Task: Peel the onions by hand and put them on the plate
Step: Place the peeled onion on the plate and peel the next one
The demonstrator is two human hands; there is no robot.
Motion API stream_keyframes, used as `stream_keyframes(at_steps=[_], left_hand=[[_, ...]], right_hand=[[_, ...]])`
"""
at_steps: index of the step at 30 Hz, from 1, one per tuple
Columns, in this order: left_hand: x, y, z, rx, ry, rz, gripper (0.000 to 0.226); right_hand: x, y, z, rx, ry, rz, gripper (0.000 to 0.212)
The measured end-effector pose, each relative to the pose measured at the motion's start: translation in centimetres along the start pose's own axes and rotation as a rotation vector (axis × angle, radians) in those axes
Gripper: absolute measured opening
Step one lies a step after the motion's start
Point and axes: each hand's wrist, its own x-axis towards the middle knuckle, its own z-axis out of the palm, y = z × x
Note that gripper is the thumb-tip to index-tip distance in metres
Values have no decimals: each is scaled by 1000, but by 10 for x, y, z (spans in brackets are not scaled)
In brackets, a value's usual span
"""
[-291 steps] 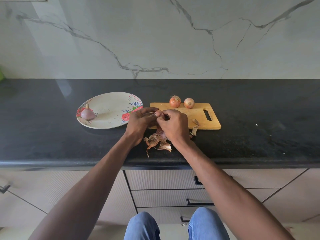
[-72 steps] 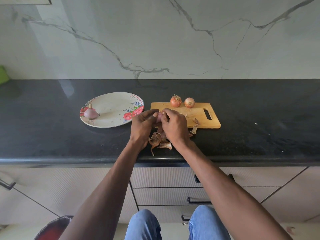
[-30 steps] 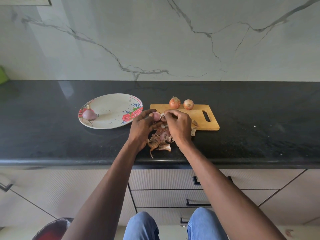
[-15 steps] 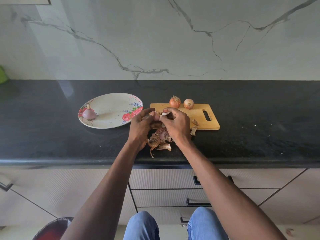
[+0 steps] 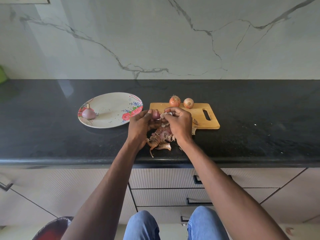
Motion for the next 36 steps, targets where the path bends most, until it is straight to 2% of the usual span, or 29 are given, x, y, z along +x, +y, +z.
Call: stream_keyframes(at_steps=[2, 7, 11, 14, 17, 18, 21, 25, 31, 36], left_hand=[[0, 2, 0, -30, 28, -18, 20], [0, 3, 2, -99, 75, -36, 19], [1, 3, 0, -137, 87, -32, 17], [1, 2, -1, -122, 52, -12, 13], [3, 0, -4, -62, 24, 27, 10], [3, -1, -5, -37, 11, 36, 10], [3, -3, -6, -10, -19, 46, 12], [5, -5, -7, -27, 5, 59, 14], [3, -5, -6, 26, 31, 86, 9], [2, -4, -6, 72, 22, 111, 9]], right_hand=[[0, 0, -1, 38, 18, 39, 11], [-2, 5, 1, -210, 86, -103, 9], [-3, 7, 4, -363, 48, -207, 6], [-3, 7, 7, -371, 55, -334, 18], [-4, 4, 4, -249, -30, -275, 39], [-5, 3, 3, -231, -69, -274, 40], [-6, 2, 3, -204, -121, -328, 27], [-4, 5, 2, -206, -100, -313, 17], [-7, 2, 3, -197, -133, -393, 19], [-6, 5, 5, -240, -84, -402, 18]])
